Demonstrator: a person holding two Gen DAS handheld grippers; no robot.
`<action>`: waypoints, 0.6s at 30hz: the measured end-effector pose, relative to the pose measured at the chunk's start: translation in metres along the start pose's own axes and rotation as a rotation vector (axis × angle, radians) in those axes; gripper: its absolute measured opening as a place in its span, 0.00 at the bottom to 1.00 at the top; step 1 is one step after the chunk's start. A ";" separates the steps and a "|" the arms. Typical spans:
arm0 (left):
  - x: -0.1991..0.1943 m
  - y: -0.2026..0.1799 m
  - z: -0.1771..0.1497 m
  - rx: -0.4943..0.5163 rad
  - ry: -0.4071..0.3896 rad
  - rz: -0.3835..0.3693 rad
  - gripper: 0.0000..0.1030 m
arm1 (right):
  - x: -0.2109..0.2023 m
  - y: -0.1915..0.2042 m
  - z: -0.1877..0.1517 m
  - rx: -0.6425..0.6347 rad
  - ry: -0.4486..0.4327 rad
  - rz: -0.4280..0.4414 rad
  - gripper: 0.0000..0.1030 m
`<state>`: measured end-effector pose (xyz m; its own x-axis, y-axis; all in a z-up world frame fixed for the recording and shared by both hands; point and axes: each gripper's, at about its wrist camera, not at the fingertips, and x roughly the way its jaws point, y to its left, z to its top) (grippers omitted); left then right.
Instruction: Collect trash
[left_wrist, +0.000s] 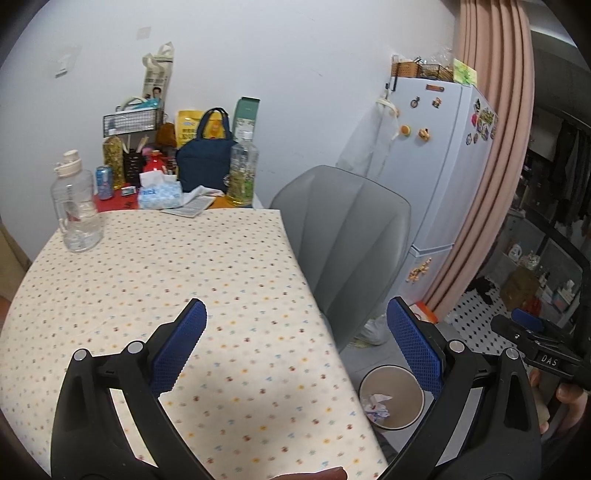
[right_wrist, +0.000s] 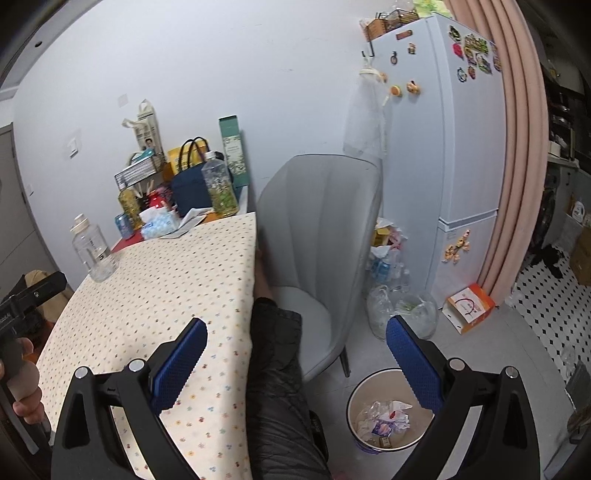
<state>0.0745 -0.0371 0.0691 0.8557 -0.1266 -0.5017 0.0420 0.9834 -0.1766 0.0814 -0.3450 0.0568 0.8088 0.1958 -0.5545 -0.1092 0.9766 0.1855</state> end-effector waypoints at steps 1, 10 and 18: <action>-0.004 0.002 -0.001 0.002 -0.002 0.005 0.94 | -0.002 0.003 -0.001 -0.004 -0.001 0.006 0.92; -0.034 0.021 -0.011 0.004 -0.024 0.054 0.94 | -0.015 0.023 -0.002 -0.037 -0.023 0.045 0.92; -0.047 0.030 -0.020 0.007 -0.031 0.077 0.94 | -0.021 0.036 -0.003 -0.066 -0.028 0.068 0.92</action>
<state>0.0252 -0.0042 0.0700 0.8721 -0.0462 -0.4872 -0.0217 0.9909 -0.1327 0.0588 -0.3136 0.0721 0.8139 0.2601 -0.5195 -0.2015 0.9651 0.1674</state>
